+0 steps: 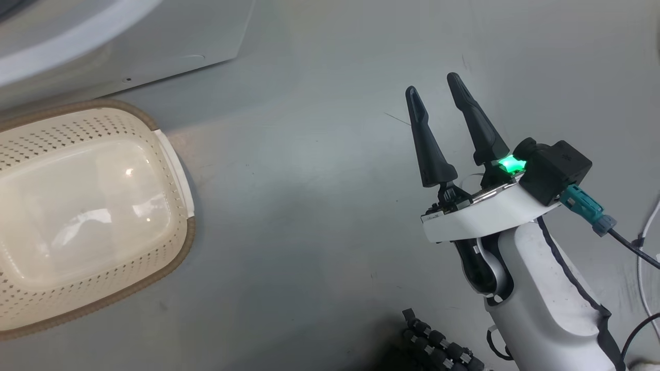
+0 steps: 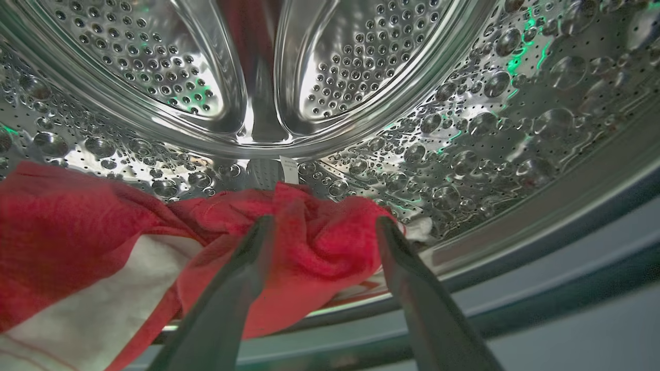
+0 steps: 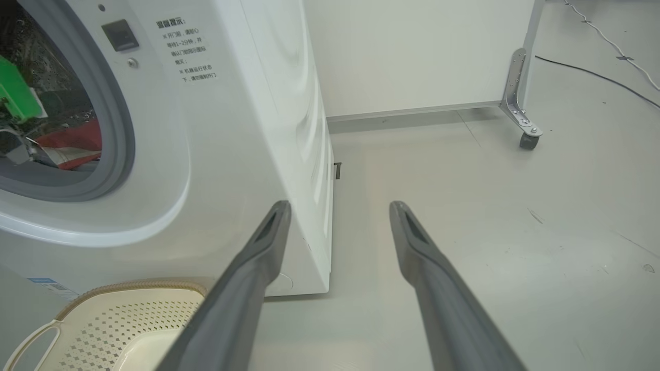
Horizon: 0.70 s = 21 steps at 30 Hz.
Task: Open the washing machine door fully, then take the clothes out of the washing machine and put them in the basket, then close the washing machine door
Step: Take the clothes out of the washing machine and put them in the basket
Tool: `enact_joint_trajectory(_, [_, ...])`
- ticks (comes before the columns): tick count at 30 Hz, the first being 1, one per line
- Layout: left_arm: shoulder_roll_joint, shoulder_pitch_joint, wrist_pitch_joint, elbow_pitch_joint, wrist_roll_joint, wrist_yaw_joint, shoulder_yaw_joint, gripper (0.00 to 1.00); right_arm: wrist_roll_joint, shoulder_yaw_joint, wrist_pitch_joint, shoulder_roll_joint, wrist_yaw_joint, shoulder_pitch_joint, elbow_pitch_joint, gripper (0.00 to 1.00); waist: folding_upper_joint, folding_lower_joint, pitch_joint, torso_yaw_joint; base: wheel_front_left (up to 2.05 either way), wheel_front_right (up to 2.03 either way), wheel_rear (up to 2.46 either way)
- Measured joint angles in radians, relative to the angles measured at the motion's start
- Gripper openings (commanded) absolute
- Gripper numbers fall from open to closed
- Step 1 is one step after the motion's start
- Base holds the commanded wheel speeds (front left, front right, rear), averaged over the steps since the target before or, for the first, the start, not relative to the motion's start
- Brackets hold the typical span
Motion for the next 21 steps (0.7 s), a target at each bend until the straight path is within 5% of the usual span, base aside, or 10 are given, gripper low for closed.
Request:
enact_joint_trajectory(17, [0.035, -0.07, 0.069, 0.202, 0.049, 0.04, -0.024, 1.0, 0.009, 0.021, 0.0, 0.001, -0.01, -0.017, 0.001, 1.0, 0.0, 0.0, 0.027, -0.038, 0.0, 0.0, 0.0])
enact_joint_trajectory(18, [0.036, -0.073, 0.073, 0.209, 0.051, 0.04, -0.027, 0.9, 0.009, 0.021, 0.0, 0.001, -0.01, -0.017, 0.001, 1.0, 0.0, 0.0, 0.027, -0.038, 0.0, 0.0, 0.0])
enact_joint_trajectory(19, [0.036, -0.089, 0.088, 0.221, 0.053, 0.041, -0.035, 0.0, 0.009, 0.023, 0.0, 0.001, -0.01, -0.019, 0.001, 1.0, 0.0, 0.0, 0.027, -0.036, 0.0, 0.0, 0.0])
enact_joint_trajectory(21, [0.035, -0.099, 0.09, 0.229, 0.058, 0.041, -0.042, 0.0, 0.009, 0.025, 0.0, 0.001, -0.01, -0.022, 0.001, 1.0, 0.0, 0.0, 0.028, -0.034, 0.0, 0.0, 0.0])
